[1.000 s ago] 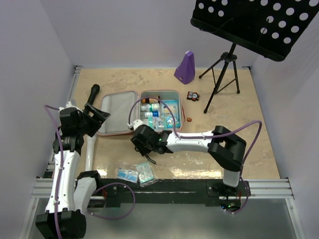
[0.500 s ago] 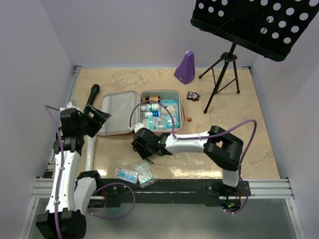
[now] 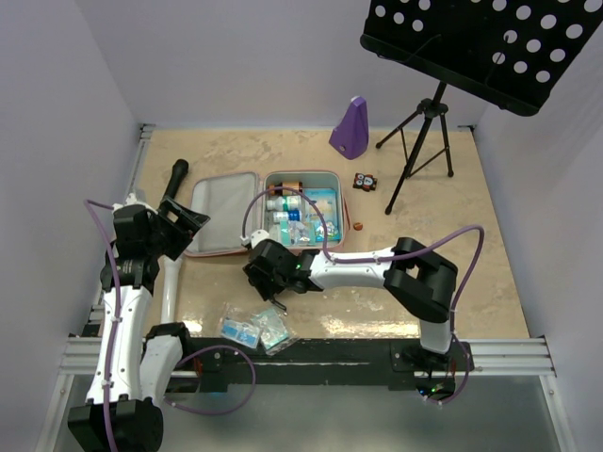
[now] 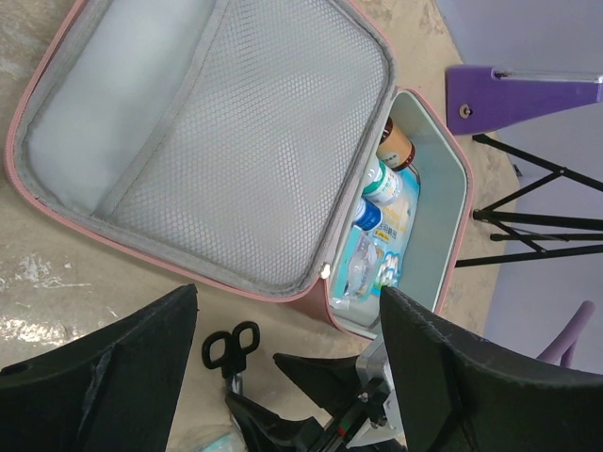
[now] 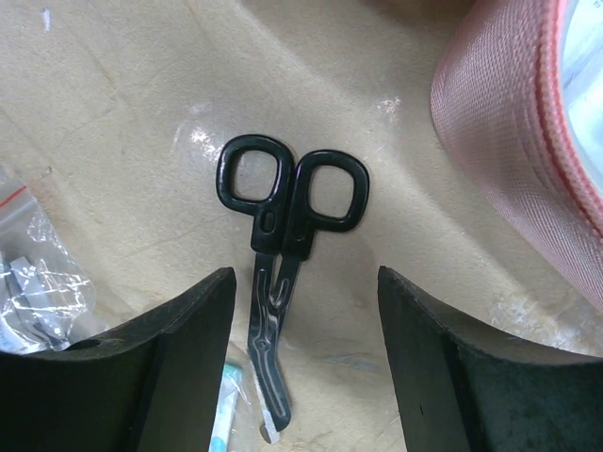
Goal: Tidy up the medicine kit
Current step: Pick up the scissors from the center of the board.
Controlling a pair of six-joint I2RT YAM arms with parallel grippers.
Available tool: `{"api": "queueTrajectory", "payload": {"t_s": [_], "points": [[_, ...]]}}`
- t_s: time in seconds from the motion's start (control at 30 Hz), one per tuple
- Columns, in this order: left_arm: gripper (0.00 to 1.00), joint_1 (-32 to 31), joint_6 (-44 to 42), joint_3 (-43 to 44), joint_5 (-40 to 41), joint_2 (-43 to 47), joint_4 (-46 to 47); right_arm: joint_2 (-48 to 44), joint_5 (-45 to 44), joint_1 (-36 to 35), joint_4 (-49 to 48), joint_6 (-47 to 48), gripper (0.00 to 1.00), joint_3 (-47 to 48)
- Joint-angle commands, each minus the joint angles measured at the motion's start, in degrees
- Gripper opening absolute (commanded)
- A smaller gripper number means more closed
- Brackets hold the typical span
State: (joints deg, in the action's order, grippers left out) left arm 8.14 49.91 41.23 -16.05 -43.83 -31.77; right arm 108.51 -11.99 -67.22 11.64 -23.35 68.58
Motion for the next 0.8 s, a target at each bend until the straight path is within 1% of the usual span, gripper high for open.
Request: {"api": "queueTrajectory", "payload": {"t_s": [0.0, 0.23, 0.4, 0.53, 0.77], "points": [[0.82, 0.3, -0.34, -0.54, -1.17, 0.77, 1.89, 1.17, 0.3, -0.37, -0.04, -1.87, 0.65, 3.23], [0.82, 0.3, -0.43, -0.63, -1.26, 0.68, 1.97, 3.81, -0.23, -0.37, 0.84, -3.36, 0.62, 5.51], [0.82, 0.3, -0.6, -0.28, -1.35, 0.5, 1.89, 5.66, -0.4, -0.37, 1.19, -3.98, 0.58, 6.13], [0.82, 0.3, -0.6, -0.63, -1.35, 0.5, 2.06, 6.19, -1.72, -0.37, 1.89, -4.16, 0.54, 6.39], [0.82, 0.21, -0.6, -0.45, -1.52, 0.33, 2.15, 6.36, -5.5, -0.8, 4.27, -4.07, 0.52, 5.96]]}}
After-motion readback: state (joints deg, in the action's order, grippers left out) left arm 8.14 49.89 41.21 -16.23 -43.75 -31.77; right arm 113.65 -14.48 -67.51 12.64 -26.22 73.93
